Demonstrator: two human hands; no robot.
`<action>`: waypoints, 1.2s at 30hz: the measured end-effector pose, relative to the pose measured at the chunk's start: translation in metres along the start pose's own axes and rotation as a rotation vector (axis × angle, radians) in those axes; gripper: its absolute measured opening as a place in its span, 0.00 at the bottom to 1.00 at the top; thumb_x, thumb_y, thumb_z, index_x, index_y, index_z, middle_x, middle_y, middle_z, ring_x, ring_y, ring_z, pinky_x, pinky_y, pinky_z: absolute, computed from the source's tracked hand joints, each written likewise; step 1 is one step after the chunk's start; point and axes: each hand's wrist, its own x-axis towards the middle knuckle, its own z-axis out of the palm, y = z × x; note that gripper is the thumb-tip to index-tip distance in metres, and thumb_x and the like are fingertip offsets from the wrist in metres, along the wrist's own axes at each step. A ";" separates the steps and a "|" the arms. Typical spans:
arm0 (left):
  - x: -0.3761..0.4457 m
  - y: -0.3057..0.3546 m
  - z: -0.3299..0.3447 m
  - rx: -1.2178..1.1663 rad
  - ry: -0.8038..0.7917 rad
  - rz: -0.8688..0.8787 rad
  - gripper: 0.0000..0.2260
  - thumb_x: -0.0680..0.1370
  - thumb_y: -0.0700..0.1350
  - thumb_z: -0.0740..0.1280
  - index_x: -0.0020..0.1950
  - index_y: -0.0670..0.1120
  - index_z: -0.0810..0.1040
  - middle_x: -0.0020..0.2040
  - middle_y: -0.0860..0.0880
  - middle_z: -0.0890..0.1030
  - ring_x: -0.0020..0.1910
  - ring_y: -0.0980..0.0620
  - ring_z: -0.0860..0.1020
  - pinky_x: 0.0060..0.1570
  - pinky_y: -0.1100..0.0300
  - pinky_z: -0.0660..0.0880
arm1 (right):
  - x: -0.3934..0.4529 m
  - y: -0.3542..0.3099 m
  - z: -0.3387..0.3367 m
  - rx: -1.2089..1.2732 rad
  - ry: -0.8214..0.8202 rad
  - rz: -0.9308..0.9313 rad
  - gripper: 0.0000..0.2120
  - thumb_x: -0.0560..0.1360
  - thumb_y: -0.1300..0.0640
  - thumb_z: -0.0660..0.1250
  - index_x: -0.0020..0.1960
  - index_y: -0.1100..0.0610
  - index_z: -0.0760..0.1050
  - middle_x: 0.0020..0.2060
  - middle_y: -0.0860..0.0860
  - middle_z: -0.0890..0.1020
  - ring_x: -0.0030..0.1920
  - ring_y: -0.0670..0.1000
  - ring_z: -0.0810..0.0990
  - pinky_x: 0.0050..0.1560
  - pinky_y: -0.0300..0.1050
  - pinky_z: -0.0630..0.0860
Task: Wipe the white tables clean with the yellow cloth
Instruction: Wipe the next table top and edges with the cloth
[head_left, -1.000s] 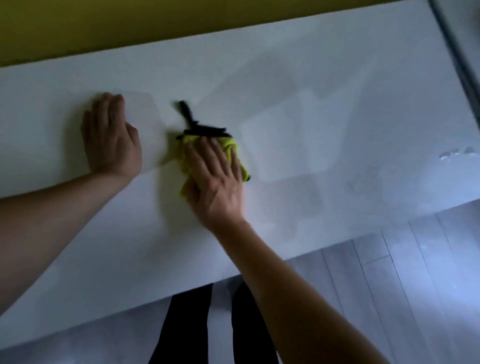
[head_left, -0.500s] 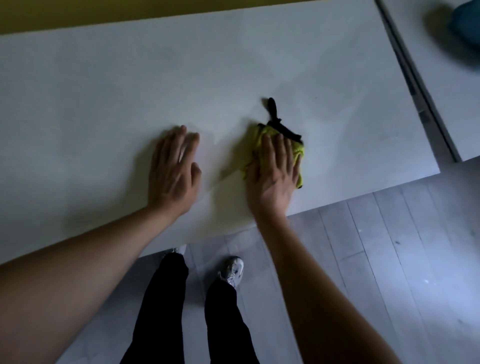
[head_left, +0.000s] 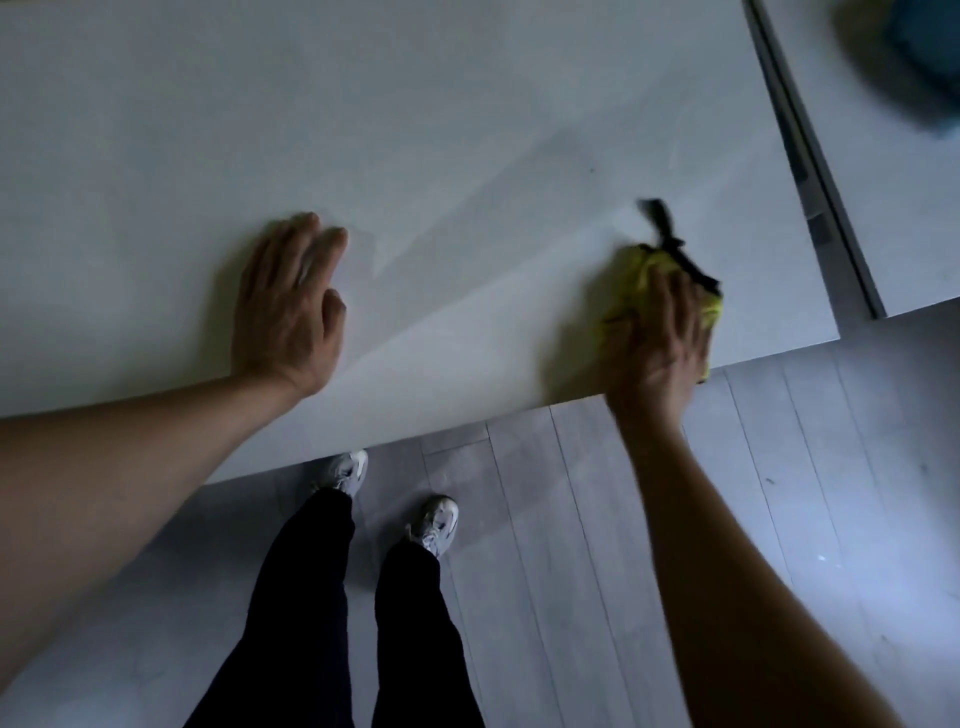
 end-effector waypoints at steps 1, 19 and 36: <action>0.000 0.000 0.000 0.003 -0.002 -0.004 0.27 0.80 0.43 0.56 0.80 0.43 0.68 0.80 0.39 0.65 0.79 0.37 0.63 0.80 0.43 0.57 | 0.005 0.006 -0.002 -0.021 0.002 0.085 0.27 0.81 0.53 0.61 0.79 0.53 0.62 0.79 0.54 0.62 0.79 0.55 0.57 0.77 0.57 0.54; -0.002 -0.003 0.005 -0.013 0.042 -0.129 0.26 0.81 0.41 0.57 0.80 0.41 0.66 0.81 0.38 0.63 0.80 0.37 0.62 0.79 0.45 0.58 | -0.033 -0.065 0.043 0.114 -0.316 -0.741 0.33 0.74 0.51 0.70 0.77 0.52 0.67 0.77 0.53 0.66 0.79 0.54 0.60 0.75 0.62 0.59; -0.003 -0.005 0.006 -0.037 0.071 -0.119 0.27 0.80 0.43 0.58 0.80 0.40 0.66 0.81 0.38 0.64 0.80 0.37 0.62 0.80 0.43 0.58 | -0.038 -0.186 0.096 0.095 -0.217 -0.536 0.29 0.80 0.41 0.58 0.79 0.51 0.63 0.78 0.53 0.63 0.80 0.53 0.55 0.79 0.59 0.51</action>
